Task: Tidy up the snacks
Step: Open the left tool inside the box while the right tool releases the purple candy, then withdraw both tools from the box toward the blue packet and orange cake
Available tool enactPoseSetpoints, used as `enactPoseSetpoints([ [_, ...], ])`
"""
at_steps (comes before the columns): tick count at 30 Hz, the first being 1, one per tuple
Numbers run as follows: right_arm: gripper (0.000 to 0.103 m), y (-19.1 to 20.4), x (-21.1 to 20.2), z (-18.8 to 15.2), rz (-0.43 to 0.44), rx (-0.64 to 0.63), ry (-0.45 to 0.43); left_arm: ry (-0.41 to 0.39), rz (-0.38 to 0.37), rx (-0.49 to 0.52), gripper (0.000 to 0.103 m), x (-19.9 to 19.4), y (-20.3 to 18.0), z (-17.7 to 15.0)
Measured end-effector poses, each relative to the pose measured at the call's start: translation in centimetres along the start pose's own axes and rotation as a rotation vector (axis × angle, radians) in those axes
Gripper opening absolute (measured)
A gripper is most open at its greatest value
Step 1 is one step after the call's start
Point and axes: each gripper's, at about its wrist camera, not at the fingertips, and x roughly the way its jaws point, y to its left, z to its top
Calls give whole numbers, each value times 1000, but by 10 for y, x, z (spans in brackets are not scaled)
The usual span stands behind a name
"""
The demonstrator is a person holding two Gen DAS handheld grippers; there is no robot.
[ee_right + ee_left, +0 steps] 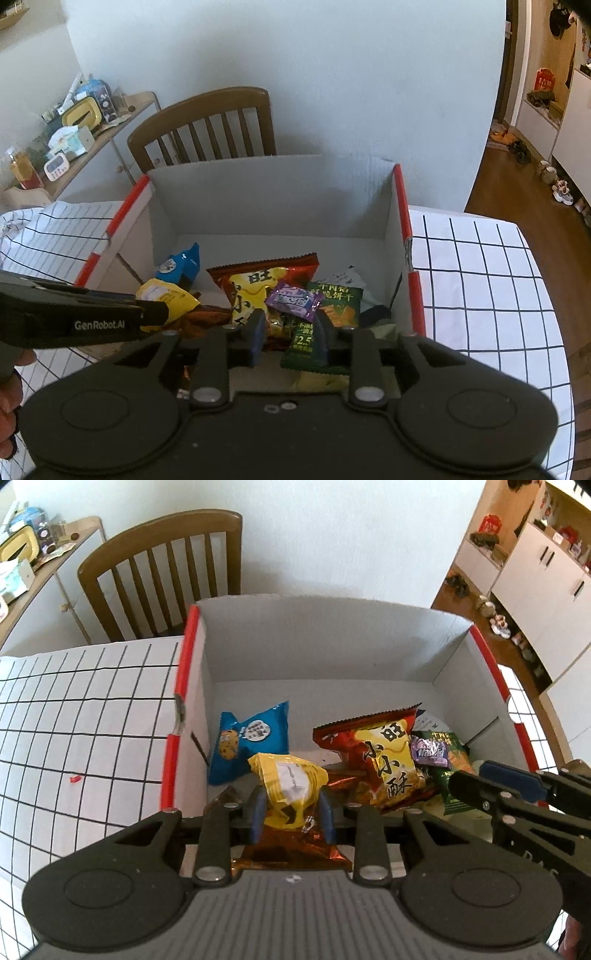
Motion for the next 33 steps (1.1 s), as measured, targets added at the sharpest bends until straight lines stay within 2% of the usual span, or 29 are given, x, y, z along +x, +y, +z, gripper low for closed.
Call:
enactPoseSetpoints([
  [1, 32, 0, -3, 0, 6, 2, -3, -4, -2, -7, 38, -3, 1, -1],
  [2, 34, 0, -6, -1, 9, 3, -7, -8, -3, -12, 55, -6, 3, -2],
  [3, 35, 1, -9, -1, 10, 1, -11, -20, -3, -16, 66, -9, 4, -3],
  [6, 40, 2, -17, -2, 17, -8, -23, -47, -15, -23, 67, -21, 5, -6],
  [13, 64, 3, -41, -4, 28, -17, -73, -102, -20, -4, 67, -47, 4, -15],
  [23, 81, 7, -75, -10, 68, -21, -132, -164, -51, 2, 68, -86, 3, -36],
  [32, 95, 15, -105, -29, 106, -41, -171, -207, -42, 1, 68, -118, 7, -64],
  [33, 95, 15, -107, -32, 110, -38, -172, -210, -45, -5, 71, -122, 9, -68],
])
